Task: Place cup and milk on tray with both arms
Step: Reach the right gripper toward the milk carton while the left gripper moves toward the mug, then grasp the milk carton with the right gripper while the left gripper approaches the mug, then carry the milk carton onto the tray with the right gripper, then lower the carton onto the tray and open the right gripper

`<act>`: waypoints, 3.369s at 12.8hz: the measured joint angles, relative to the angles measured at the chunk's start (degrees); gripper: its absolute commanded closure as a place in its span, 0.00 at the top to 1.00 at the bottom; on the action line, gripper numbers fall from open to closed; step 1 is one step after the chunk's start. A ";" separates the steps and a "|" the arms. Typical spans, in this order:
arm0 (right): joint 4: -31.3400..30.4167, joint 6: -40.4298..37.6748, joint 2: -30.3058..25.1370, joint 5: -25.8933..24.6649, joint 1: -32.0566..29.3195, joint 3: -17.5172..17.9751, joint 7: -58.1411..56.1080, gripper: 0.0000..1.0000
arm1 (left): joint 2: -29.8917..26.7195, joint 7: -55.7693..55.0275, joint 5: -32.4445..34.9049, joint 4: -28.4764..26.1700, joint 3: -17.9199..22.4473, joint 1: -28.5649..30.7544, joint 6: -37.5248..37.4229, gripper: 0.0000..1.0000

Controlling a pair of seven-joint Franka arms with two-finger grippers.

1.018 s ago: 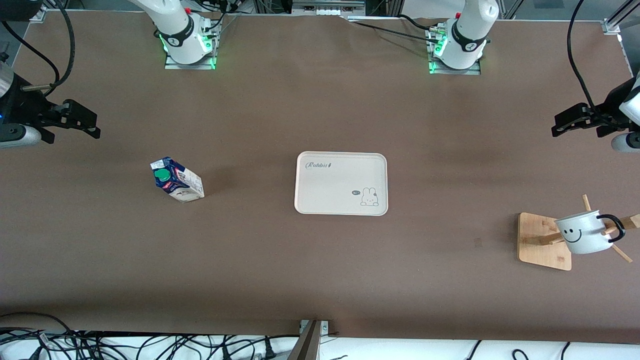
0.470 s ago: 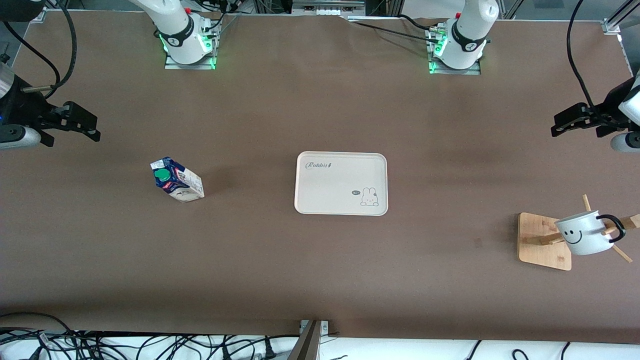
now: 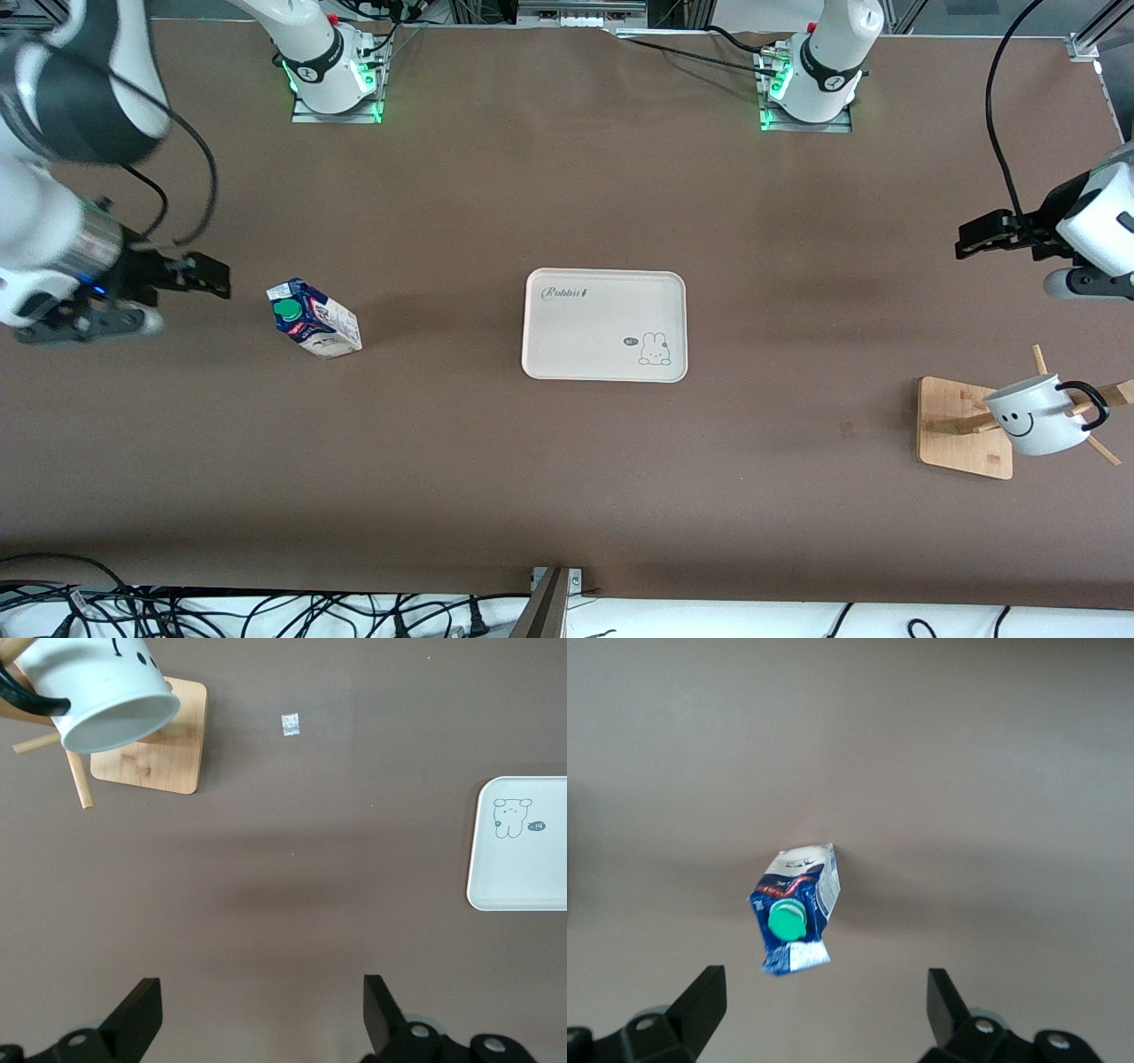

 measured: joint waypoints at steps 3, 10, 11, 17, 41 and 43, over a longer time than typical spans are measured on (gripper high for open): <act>-0.73 3.67 6.18 2.61 1.33 0.08 -0.23 1.00 | 1.69 0.00 0.00 0.03 -0.01 -0.15 3.93 1.00; -10.74 9.80 4.23 2.89 3.70 -0.03 -0.18 1.00 | 3.71 0.00 -0.04 0.00 -0.18 -0.31 6.95 1.00; -13.20 11.22 3.16 2.89 3.67 -0.07 -0.19 1.00 | 3.78 0.04 -0.06 -0.02 -0.29 -0.36 8.42 1.00; -22.45 16.22 -1.36 2.90 3.71 -0.11 -0.15 0.36 | 4.53 0.05 -0.09 -3.82 -1.65 -0.55 20.47 1.00; -0.89 23.14 13.97 13.61 34.57 0.70 38.67 0.37 | -13.05 -0.40 -0.10 -51.31 0.65 1.79 87.45 1.00; -0.87 23.23 14.48 13.61 34.80 0.70 38.68 0.43 | -13.15 -0.40 -0.10 -54.17 0.68 1.86 91.28 1.00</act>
